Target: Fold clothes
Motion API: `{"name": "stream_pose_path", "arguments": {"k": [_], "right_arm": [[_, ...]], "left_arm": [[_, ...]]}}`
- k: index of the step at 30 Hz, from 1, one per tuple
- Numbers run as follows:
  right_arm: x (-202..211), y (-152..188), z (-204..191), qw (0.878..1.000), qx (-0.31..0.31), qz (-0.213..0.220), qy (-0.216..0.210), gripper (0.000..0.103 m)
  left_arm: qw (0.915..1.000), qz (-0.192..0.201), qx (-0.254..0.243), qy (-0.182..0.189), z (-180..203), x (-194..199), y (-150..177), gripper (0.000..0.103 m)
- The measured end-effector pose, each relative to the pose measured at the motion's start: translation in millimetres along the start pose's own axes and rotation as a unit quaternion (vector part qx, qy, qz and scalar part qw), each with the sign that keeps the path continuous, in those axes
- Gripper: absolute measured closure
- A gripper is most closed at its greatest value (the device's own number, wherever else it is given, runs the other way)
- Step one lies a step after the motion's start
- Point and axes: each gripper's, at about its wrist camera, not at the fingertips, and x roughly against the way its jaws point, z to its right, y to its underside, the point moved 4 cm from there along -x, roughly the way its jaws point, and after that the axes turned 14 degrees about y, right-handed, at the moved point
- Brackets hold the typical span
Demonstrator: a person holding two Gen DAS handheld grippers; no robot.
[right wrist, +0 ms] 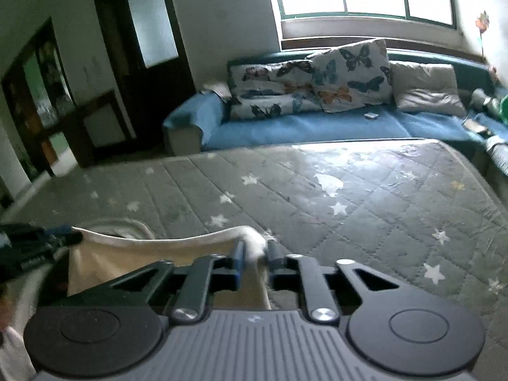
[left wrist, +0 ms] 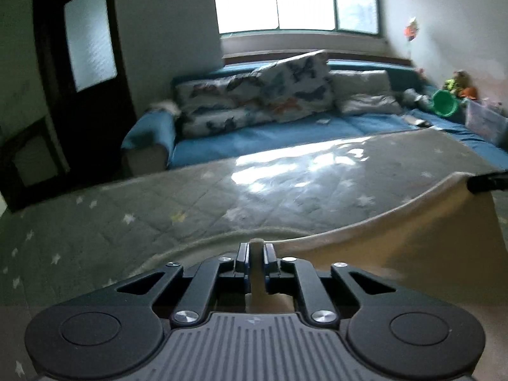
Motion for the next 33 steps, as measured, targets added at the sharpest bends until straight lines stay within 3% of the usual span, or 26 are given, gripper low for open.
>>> {"name": "stream_pose_path", "arguments": {"k": [4, 6, 13, 19, 24, 28, 33], "right_arm": [[9, 14, -6, 1.000, 0.021, -0.006, -0.004, 0.081], [17, 23, -9, 0.999, 0.039, -0.012, -0.021, 0.074], [69, 82, -33, 0.988, 0.110, -0.032, -0.098, 0.072], [112, 136, -60, 0.973, 0.177, -0.032, -0.141, 0.071], [133, 165, -68, 0.966, 0.211, -0.028, -0.149, 0.069], [146, 175, -63, 0.964, 0.220, -0.026, -0.150, 0.069], [154, 176, -55, 0.960, 0.233, -0.034, -0.151, 0.065]], "left_arm": [[0.9999, -0.007, 0.007, -0.009, -7, 7, 10, 0.088], [1.0000, -0.006, 0.007, 0.000, -8, 18, 15, 0.088], [0.9959, 0.000, -0.028, 0.086, 30, 77, 40, 0.087], [0.9815, 0.003, -0.074, 0.176, 89, 126, 77, 0.087], [0.9670, -0.018, -0.106, 0.231, 126, 138, 107, 0.087], [0.9656, -0.057, -0.102, 0.232, 129, 131, 129, 0.087], [0.9653, -0.065, -0.063, 0.245, 118, 138, 139, 0.087]]}}
